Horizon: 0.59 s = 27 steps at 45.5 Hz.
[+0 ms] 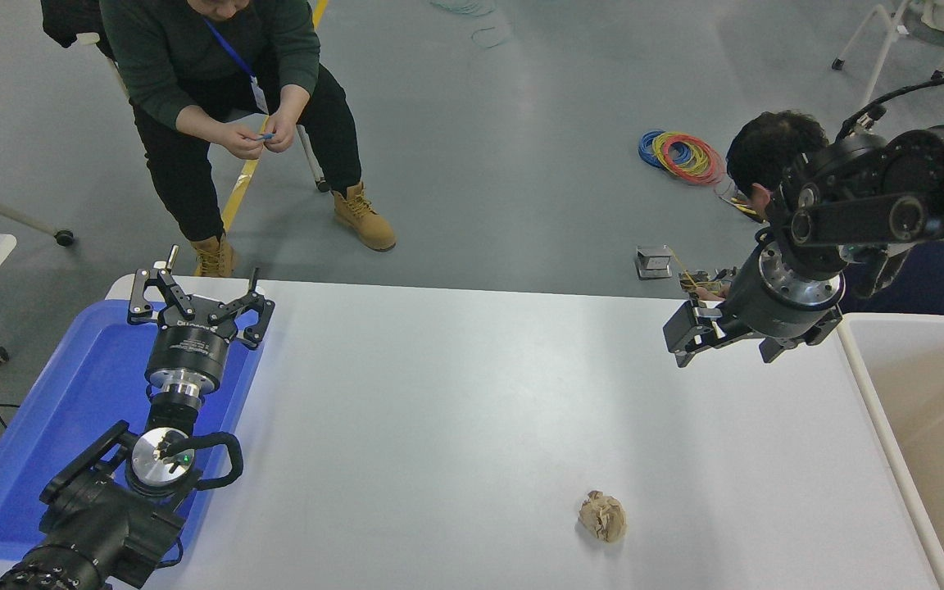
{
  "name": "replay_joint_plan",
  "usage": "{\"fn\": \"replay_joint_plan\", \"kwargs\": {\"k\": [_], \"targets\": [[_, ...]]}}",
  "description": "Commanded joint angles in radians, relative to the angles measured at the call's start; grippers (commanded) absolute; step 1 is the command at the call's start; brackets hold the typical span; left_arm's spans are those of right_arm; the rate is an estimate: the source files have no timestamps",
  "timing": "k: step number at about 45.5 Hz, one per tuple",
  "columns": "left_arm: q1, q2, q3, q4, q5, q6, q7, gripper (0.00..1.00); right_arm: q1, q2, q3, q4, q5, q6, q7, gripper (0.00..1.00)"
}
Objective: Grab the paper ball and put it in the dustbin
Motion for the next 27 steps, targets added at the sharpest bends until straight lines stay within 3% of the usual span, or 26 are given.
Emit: {"fn": "replay_joint_plan", "kwargs": {"k": [1, 14, 27], "targets": [[0.000, 0.000, 0.000, 0.000, 0.000, 0.000, 0.000, 1.00, 0.003, -0.001, 0.023, -0.025, 0.008, -0.002, 0.000, 1.00], [0.000, 0.000, 0.002, 0.000, 0.000, 0.000, 0.000, 1.00, -0.013, 0.007, 0.040, -0.148, 0.006, 0.003, 0.002, 1.00], [0.000, -0.002, 0.002, 0.000, 0.000, 0.000, 0.000, 1.00, -0.039, 0.065, 0.101, -0.113, 0.008, -0.002, 0.002, 1.00]]}}
